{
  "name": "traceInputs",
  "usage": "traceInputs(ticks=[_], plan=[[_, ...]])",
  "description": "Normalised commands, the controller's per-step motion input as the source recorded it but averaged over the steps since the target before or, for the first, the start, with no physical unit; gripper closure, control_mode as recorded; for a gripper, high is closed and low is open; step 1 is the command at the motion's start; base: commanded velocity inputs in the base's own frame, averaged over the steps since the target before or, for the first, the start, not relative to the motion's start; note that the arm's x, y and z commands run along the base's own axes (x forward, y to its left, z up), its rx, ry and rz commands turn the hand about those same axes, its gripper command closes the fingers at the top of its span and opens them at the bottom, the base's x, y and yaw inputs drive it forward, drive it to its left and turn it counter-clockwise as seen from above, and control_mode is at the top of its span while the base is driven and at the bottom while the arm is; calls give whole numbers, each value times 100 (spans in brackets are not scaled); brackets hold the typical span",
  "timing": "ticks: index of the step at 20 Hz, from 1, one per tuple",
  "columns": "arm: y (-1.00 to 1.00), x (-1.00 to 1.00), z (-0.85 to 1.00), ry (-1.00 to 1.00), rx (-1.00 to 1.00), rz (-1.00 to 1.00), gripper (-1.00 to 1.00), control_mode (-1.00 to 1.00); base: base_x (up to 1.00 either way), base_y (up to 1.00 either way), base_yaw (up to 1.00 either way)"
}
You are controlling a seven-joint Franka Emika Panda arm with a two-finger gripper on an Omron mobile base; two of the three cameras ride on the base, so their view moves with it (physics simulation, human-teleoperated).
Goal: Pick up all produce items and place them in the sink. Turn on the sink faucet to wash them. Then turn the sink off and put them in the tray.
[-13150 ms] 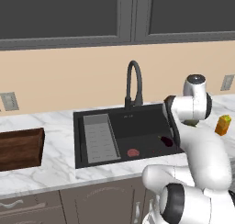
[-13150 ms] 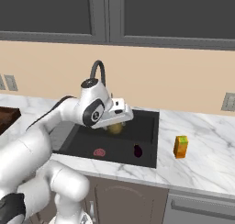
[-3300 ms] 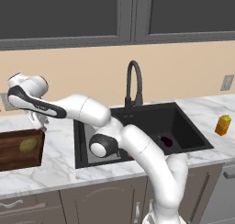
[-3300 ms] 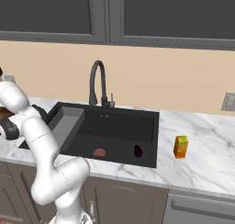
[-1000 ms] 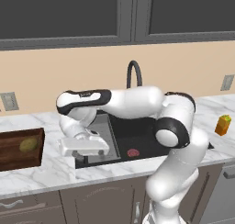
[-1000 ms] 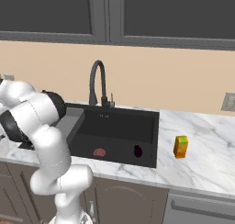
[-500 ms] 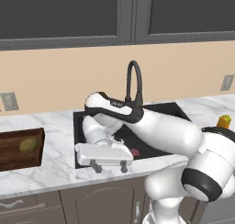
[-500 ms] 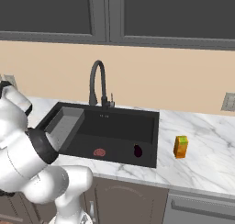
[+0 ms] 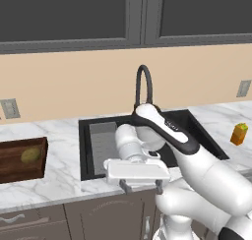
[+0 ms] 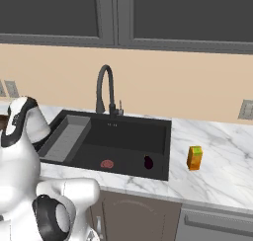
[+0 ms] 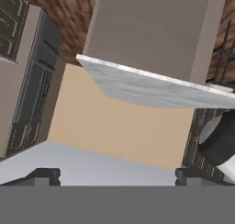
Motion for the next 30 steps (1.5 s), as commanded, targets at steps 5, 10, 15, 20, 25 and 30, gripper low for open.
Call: traceInputs(ticks=[5,10,15,20,25,30], plan=[[-48,-47,24,-6,-19,-14,-100,-100,0,0,0],[-38,-31,32,-2,-18,-21,-100,-100,0,0,0],[-5,7,56,-11,-23,-18,-100,-100,0,0,0],[0,5,52,-29,-31,-7,-100,-100,0,0,0],[0,0,38,-41,-34,-1,-100,-100,0,0,0],[-9,0,19,-39,-33,-2,-100,-100,0,0,0]])
